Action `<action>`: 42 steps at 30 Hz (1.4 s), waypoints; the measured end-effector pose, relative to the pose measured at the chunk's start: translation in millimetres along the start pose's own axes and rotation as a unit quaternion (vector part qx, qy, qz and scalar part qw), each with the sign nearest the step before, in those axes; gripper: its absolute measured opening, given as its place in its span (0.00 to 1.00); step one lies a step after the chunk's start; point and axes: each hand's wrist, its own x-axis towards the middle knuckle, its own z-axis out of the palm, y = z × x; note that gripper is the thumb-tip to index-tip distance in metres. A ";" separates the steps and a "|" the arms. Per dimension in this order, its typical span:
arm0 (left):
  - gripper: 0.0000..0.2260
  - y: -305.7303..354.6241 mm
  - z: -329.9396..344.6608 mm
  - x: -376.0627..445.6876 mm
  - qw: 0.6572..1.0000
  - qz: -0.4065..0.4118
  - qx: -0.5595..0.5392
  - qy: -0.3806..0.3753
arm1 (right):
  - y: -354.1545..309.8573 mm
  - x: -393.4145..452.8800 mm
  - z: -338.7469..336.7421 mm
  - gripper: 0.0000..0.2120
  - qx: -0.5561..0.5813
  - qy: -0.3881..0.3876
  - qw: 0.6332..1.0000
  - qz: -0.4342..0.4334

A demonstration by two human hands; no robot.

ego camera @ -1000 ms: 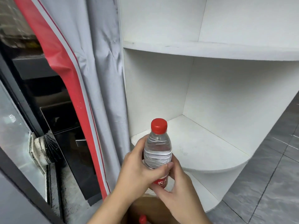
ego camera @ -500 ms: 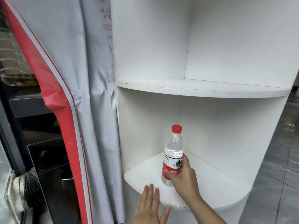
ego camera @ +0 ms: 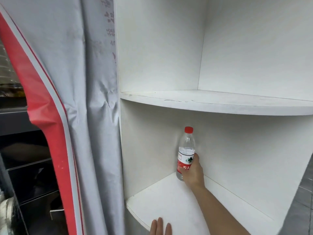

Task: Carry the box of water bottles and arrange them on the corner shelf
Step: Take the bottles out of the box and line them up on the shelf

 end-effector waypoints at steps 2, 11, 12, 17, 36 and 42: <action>0.23 -4.0 12.1 -2.6 1.000 -0.007 0.009 0.026 | 2.7 11.0 2.6 0.28 0.005 0.013 1.000 0.001; 0.15 7.9 -6.8 -10.0 0.994 -0.087 0.060 -0.009 | 8.8 28.1 6.9 0.29 0.005 0.044 0.999 0.008; 0.15 7.1 -11.6 -16.8 0.992 -0.068 0.093 -0.052 | 10.2 28.6 6.9 0.29 0.003 0.045 0.999 0.007; 0.50 39.2 -63.3 -3.5 0.912 -0.137 0.172 -0.346 | 13.8 -7.6 9.5 0.35 -0.013 0.043 0.999 -0.006; 0.14 48.3 -188.2 -72.1 0.863 -0.375 0.063 -0.334 | 68.7 -294.8 52.8 0.06 -0.098 -0.225 0.914 -0.322; 0.16 54.7 -184.2 -98.0 0.811 -0.375 0.105 -0.438 | 132.9 -316.3 73.3 0.15 -0.448 -0.515 0.730 0.033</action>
